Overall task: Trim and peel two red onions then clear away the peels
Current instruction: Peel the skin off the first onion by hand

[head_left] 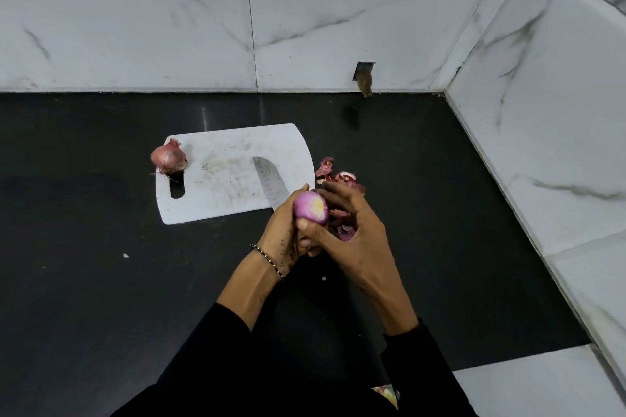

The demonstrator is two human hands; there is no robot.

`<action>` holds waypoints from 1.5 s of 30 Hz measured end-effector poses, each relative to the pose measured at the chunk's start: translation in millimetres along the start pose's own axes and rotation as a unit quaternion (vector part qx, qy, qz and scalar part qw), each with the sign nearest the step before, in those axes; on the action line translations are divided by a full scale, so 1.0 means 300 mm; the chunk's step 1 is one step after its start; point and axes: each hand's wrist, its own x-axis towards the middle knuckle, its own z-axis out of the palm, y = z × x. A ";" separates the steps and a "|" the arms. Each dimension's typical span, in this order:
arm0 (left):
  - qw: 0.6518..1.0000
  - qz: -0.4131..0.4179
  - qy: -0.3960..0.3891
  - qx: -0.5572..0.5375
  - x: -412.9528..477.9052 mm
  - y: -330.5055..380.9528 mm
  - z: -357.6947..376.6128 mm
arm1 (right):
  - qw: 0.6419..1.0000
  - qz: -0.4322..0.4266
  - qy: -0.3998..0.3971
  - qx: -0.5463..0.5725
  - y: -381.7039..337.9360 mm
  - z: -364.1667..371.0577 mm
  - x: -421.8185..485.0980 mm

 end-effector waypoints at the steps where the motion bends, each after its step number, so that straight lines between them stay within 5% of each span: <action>1: 1.000 0.001 0.014 0.019 0.008 0.002 -0.005 | 1.000 0.002 0.005 0.001 -0.002 0.000 0.000; 5: 0.991 0.043 0.052 0.115 0.013 0.013 -0.014 | 0.992 0.080 0.009 0.102 -0.024 0.010 -0.004; 10: 0.969 0.141 0.070 0.192 0.012 0.036 -0.040 | 0.915 0.178 0.040 0.359 -0.059 0.001 0.021; 15: 0.963 0.177 0.079 0.189 0.013 0.059 -0.087 | 0.860 0.225 0.033 0.457 -0.071 0.004 0.031; 30: 0.929 0.267 0.161 0.199 0.025 0.146 -0.268 | 0.873 0.269 -0.020 0.406 -0.120 0.133 0.177; 39: 0.915 0.318 0.146 0.199 -0.024 0.191 -0.323 | 0.907 0.271 -0.076 0.314 -0.137 0.268 0.248; 42: 0.877 0.360 0.244 0.202 -0.010 0.202 -0.374 | 0.925 0.258 -0.088 0.266 -0.130 0.313 0.294; 45: 0.772 0.389 0.404 0.298 0.014 0.238 -0.436 | 0.938 0.252 -0.102 0.213 -0.118 0.358 0.343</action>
